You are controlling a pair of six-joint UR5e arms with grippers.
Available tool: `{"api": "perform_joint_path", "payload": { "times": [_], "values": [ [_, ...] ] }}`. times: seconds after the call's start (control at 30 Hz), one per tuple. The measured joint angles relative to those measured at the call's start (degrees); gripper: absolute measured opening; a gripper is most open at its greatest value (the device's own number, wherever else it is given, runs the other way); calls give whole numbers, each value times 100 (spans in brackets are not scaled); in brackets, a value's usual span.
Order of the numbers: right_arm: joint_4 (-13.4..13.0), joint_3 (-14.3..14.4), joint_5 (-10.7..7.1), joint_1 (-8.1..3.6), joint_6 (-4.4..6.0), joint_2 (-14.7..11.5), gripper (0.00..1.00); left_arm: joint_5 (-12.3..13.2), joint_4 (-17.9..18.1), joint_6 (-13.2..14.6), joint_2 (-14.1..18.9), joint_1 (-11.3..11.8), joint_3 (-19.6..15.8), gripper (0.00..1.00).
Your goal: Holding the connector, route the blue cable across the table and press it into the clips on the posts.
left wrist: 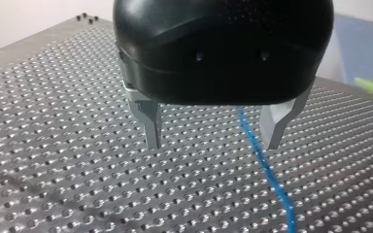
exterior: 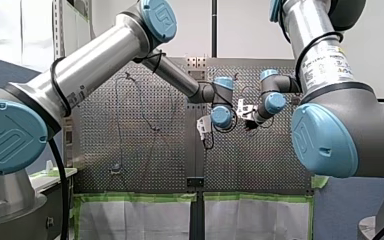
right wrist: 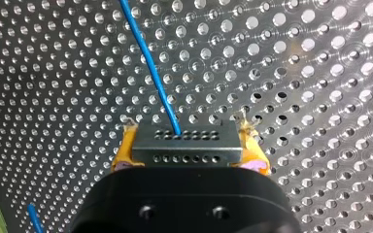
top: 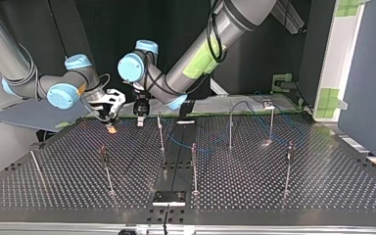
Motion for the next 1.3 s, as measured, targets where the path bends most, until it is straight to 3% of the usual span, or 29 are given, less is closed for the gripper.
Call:
{"api": "perform_joint_path", "payload": {
  "times": [0.47,0.73,1.07,1.1,1.13,1.2,1.23,1.27,1.3],
  "values": [
    [-10,0,-53,0,3,-2,0,61,-333,-125,-515,43,583,100],
    [-14,-2,-59,0,5,-1,0,-82,-343,-197,-835,42,953,100],
    [-14,-1,-59,0,11,0,0,-311,-391,-236,-865,6,1032,100],
    [-14,-1,-59,0,11,1,0,-321,-401,-236,-865,2,1032,93],
    [-15,-1,-58,0,11,1,0,-331,-411,-234,-866,-2,1033,76],
    [-15,-1,-58,0,12,1,0,-344,-416,-227,-867,-9,1033,70],
    [-17,-1,-58,0,11,1,0,-355,-413,-221,-866,-15,1033,50],
    [-18,-1,-58,0,11,1,0,-363,-406,-214,-865,-20,1034,50],
    [-19,-1,-58,0,11,1,0,-370,-393,-207,-864,-26,1034,38]
  ]
}}
